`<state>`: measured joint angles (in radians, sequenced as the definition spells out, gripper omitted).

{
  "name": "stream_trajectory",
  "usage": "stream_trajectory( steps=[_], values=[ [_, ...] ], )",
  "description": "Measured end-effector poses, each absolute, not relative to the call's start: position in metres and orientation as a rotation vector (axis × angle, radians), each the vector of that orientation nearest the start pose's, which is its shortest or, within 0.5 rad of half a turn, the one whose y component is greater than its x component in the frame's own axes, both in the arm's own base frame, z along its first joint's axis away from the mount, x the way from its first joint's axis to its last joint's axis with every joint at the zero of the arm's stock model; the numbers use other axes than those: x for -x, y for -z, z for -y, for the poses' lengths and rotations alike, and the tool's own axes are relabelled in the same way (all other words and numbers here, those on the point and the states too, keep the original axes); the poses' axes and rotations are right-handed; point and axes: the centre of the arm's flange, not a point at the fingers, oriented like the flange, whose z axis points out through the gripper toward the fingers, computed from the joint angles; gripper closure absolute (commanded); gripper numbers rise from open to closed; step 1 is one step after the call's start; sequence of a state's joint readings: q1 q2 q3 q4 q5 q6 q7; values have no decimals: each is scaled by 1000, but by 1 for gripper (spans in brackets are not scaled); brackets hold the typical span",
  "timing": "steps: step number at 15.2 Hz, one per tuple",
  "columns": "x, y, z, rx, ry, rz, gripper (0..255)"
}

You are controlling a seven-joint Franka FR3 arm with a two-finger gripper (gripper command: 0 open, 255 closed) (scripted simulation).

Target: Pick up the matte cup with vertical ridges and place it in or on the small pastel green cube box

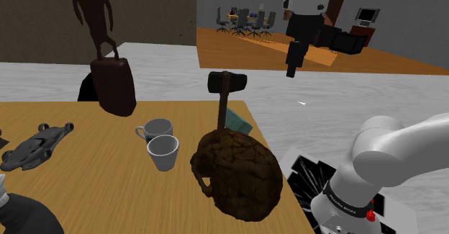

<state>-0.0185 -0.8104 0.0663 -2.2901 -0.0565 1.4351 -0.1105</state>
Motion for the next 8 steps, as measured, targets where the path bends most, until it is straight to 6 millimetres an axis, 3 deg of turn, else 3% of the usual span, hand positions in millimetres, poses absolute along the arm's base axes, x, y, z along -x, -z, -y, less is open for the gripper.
stream_trajectory(
  steps=[3, 8],
  values=[
    [-294, -609, -27, 3239, -85, 202, 0],
    [-321, -585, -83, 3251, -97, 163, 0]
  ],
)
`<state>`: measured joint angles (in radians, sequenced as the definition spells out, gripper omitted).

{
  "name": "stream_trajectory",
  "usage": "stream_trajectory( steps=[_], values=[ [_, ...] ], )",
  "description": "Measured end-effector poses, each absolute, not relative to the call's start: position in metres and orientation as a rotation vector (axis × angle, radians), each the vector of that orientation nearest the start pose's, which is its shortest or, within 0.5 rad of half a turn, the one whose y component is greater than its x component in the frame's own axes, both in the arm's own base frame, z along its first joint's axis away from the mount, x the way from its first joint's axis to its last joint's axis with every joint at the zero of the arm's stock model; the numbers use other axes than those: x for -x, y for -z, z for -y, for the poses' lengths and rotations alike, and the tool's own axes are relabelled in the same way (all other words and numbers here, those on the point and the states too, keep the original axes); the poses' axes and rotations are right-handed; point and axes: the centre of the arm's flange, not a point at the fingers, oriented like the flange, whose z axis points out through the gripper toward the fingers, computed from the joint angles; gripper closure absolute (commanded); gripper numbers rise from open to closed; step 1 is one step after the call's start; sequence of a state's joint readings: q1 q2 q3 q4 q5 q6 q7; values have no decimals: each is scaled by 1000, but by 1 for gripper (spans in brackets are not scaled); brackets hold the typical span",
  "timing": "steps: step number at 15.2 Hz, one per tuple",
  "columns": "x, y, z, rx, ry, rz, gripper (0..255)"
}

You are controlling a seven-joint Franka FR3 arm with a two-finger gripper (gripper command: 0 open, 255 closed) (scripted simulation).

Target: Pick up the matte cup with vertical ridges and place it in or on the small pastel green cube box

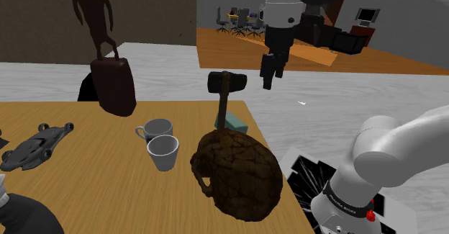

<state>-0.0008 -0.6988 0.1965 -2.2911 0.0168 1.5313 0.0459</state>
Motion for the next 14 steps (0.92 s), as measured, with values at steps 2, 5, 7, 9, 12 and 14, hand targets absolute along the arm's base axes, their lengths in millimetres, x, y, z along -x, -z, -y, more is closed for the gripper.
stream_trajectory(
  steps=[2, 5, 7, 9, 12, 14],
  values=[
    [-332, -570, -105, 3256, -103, 146, 0],
    [-350, -555, -135, 3264, -109, 120, 0],
    [-361, -546, -155, 3269, -114, 102, 0],
    [-374, -532, -178, 3273, -119, 85, 0],
    [-389, -512, -209, 3281, -126, 59, 0],
    [-405, -499, -228, 3285, -131, 42, 0]
  ],
)
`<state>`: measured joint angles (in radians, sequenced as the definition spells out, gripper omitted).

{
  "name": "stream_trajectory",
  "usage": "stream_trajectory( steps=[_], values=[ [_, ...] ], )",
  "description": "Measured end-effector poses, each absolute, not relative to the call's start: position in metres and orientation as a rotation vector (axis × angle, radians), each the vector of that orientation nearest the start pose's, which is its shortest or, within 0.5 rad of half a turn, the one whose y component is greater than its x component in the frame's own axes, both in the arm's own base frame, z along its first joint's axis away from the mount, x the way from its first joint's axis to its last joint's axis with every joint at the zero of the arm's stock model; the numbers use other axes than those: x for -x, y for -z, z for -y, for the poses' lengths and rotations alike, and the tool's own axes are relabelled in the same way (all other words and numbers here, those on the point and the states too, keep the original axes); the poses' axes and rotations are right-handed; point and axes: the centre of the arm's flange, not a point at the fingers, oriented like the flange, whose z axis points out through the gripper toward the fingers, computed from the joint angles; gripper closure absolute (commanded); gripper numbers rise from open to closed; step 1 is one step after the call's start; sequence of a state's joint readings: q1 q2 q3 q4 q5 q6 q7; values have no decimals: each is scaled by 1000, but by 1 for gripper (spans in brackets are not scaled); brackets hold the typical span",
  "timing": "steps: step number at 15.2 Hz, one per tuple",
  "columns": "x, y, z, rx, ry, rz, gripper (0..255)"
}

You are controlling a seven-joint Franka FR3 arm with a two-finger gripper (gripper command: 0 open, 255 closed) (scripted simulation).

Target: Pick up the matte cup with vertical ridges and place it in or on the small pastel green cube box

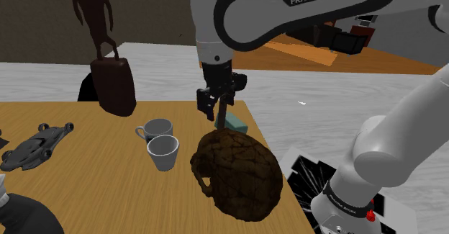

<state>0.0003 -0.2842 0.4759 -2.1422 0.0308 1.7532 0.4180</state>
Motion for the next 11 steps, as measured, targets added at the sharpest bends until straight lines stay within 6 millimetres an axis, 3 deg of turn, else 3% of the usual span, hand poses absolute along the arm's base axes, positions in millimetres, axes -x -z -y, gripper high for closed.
stream_trajectory(
  steps=[11],
  values=[
    [-476, -432, -338, 3305, -159, -53, 0]
  ],
)
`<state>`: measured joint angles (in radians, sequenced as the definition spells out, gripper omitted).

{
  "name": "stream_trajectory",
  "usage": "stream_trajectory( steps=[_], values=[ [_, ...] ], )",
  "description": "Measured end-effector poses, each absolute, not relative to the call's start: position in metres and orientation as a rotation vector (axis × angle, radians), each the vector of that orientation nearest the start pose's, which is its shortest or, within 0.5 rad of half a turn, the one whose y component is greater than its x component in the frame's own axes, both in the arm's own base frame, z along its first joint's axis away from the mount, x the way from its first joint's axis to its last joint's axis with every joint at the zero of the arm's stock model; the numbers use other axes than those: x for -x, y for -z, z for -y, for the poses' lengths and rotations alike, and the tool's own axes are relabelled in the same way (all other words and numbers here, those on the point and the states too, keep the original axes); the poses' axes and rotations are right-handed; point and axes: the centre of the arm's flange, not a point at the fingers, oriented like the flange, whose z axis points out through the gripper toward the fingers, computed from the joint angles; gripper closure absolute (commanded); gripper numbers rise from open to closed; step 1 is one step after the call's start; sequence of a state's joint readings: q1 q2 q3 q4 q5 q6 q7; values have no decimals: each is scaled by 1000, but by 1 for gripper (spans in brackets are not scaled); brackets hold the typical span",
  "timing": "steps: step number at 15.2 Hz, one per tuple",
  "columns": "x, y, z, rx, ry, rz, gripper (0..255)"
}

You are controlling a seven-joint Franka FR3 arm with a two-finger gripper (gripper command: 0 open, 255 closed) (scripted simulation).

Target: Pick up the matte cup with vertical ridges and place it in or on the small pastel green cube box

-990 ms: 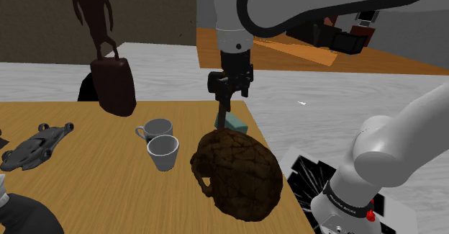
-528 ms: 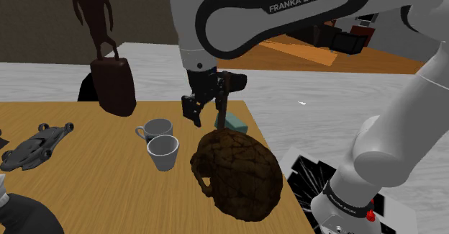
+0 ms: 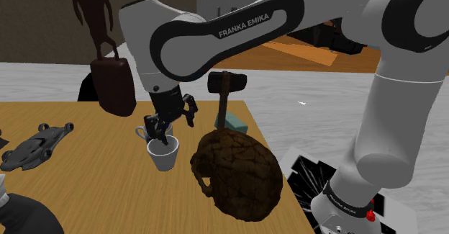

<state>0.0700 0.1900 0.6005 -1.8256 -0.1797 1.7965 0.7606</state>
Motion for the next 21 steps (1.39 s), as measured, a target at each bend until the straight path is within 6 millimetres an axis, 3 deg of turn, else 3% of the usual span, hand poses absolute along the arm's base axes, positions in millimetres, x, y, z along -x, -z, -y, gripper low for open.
stream_trajectory(
  steps=[6, 8, 15, 21],
  values=[
    [-521, -393, -397, 3315, -175, -109, 0],
    [-531, -383, -407, 3317, -178, -121, 0],
    [-528, -346, -406, 3319, -179, -127, 0],
    [-527, -342, -406, 3319, -178, -126, 0]
  ],
)
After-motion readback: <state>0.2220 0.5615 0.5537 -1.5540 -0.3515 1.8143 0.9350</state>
